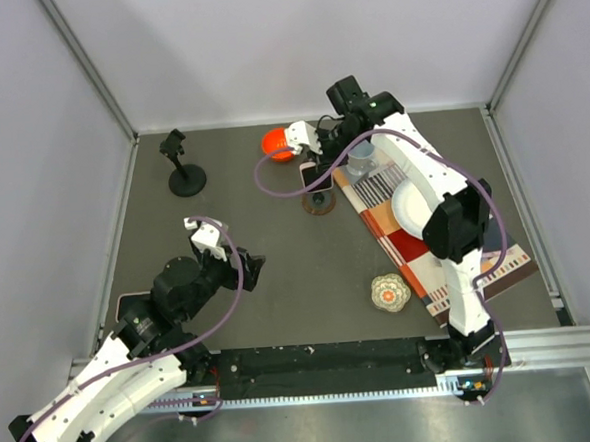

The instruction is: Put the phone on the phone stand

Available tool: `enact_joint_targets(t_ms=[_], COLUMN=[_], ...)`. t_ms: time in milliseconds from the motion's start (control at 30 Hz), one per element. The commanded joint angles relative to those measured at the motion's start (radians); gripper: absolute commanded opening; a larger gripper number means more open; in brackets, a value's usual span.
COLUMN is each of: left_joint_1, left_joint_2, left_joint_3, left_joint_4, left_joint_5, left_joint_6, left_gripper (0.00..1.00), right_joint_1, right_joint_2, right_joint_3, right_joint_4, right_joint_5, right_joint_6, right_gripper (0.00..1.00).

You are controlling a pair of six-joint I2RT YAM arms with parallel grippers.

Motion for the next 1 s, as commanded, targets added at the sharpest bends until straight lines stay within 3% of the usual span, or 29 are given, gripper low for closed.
enact_joint_targets(t_ms=[0, 367, 433, 700, 833, 967], left_joint_1=[0.004, 0.004, 0.004, 0.004, 0.004, 0.004], left_joint_2=[0.0, 0.002, 0.003, 0.014, 0.023, 0.03], left_joint_3=[0.036, 0.041, 0.04, 0.04, 0.038, 0.035], left_joint_4=[0.038, 0.029, 0.027, 0.032, 0.027, 0.032], left_joint_5=[0.009, 0.007, 0.009, 0.009, 0.007, 0.007], left_joint_6=[0.019, 0.026, 0.026, 0.023, 0.019, 0.013], left_gripper=[0.83, 0.84, 0.84, 0.83, 0.83, 0.83], right_joint_1=[-0.017, -0.018, -0.018, -0.037, -0.049, -0.052], right_joint_2=[0.007, 0.056, 0.059, 0.068, 0.065, 0.079], right_joint_3=[0.066, 0.081, 0.077, 0.075, 0.057, 0.049], right_joint_4=[0.033, 0.053, 0.068, 0.119, 0.153, 0.179], right_joint_5=[-0.043, 0.036, 0.059, 0.059, 0.058, 0.062], right_joint_6=[0.024, 0.084, 0.096, 0.13, 0.121, 0.101], right_gripper=[0.0, 0.01, 0.07, 0.18, 0.39, 0.45])
